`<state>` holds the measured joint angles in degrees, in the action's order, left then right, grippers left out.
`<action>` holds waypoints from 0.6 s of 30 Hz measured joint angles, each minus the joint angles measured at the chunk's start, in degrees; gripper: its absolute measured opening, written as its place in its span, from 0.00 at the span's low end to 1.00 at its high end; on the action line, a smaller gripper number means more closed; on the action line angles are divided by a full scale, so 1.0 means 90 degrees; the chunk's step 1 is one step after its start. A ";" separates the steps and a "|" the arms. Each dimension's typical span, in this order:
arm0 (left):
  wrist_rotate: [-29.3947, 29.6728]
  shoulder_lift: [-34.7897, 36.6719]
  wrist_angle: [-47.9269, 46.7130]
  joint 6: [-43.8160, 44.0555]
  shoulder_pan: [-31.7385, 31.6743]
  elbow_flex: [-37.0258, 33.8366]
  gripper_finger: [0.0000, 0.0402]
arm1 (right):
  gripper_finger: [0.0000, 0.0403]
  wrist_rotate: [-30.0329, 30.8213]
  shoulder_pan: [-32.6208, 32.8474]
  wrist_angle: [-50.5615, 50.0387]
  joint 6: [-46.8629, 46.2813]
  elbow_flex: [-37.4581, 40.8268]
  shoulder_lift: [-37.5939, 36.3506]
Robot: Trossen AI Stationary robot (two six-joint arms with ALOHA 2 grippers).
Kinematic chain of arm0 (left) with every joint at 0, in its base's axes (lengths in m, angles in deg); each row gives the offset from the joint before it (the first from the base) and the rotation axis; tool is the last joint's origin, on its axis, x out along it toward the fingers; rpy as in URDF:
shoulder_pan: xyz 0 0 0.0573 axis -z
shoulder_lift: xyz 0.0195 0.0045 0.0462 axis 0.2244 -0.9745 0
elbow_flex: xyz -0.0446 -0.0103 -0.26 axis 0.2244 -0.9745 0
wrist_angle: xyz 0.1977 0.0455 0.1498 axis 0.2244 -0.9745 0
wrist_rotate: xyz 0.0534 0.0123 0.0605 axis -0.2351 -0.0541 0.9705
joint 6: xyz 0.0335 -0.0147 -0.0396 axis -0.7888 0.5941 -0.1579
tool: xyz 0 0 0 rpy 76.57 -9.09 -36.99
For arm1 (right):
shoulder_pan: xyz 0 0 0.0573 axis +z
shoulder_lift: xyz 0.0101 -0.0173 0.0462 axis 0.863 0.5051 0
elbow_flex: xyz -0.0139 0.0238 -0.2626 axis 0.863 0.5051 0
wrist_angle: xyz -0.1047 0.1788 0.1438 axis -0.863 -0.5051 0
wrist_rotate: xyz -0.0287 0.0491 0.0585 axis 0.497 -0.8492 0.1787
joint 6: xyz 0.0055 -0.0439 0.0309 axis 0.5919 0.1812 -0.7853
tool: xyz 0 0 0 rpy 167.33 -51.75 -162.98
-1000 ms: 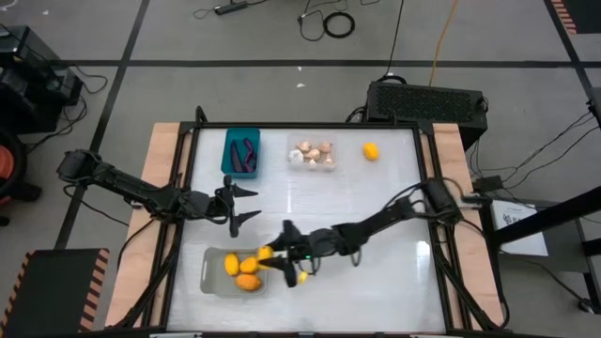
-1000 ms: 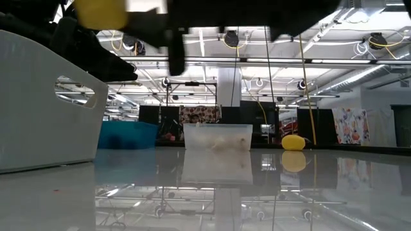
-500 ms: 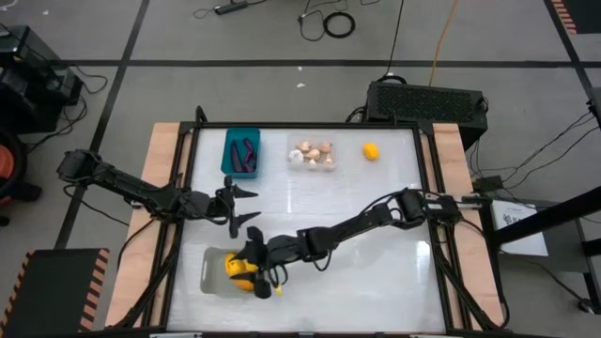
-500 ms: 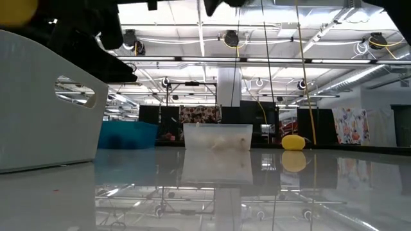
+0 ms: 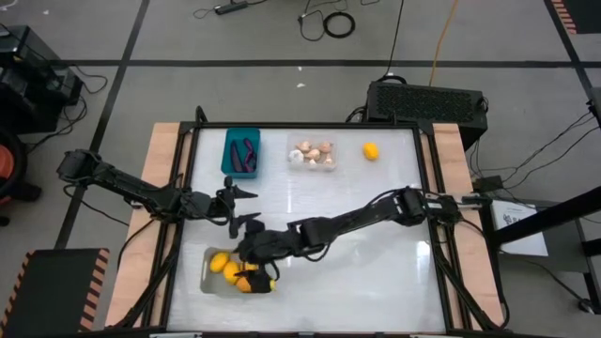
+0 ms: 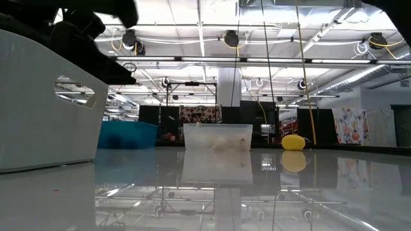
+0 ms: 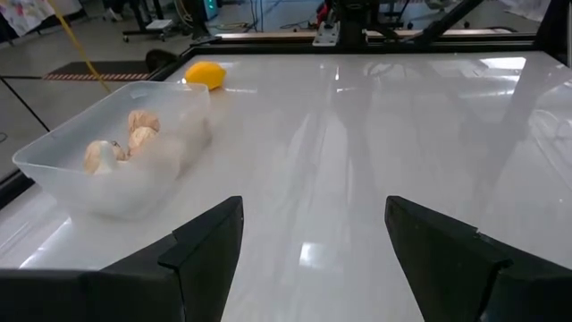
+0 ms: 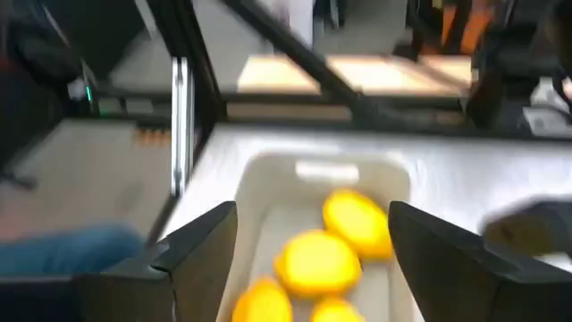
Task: Sort produce into baskets
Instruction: Put the lemon into the gray bin
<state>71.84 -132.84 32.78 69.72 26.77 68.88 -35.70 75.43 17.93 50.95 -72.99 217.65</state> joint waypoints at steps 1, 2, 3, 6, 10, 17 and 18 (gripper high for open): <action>0.0000 0.0000 -0.0012 0.0000 0.0000 -0.0002 0.70 | 0.70 -0.0003 -0.0007 -0.0574 0.0048 -0.0255 -0.0003; 0.0000 0.0000 -0.0019 0.0000 0.0004 -0.0002 0.70 | 0.70 -0.0018 -0.0020 -0.1185 0.0128 -0.0530 -0.0003; 0.0000 0.0000 -0.0020 0.0000 0.0005 0.0000 0.70 | 0.70 -0.0019 -0.0045 -0.1798 0.0214 -0.0803 -0.0003; 0.0000 0.0000 -0.0020 0.0000 0.0005 -0.0002 0.70 | 0.69 0.0007 -0.0162 -0.3379 0.0455 -0.1592 -0.0003; 0.0000 0.0000 -0.0021 0.0002 0.0002 -0.0002 0.70 | 0.68 0.0164 -0.0345 -0.4230 0.1005 -0.1363 -0.0484; 0.0000 0.0000 -0.0019 0.0036 0.0000 -0.0001 0.70 | 0.67 0.1297 -0.0893 -0.6457 0.1607 -0.1365 -0.0915; 0.0000 0.0000 -0.0025 0.0034 0.0000 -0.0002 0.70 | 0.67 0.1542 -0.1000 -0.6791 0.1631 -0.1365 -0.0960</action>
<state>71.84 -132.84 32.55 70.03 26.77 68.86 -21.82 66.43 -43.19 65.63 -85.28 209.01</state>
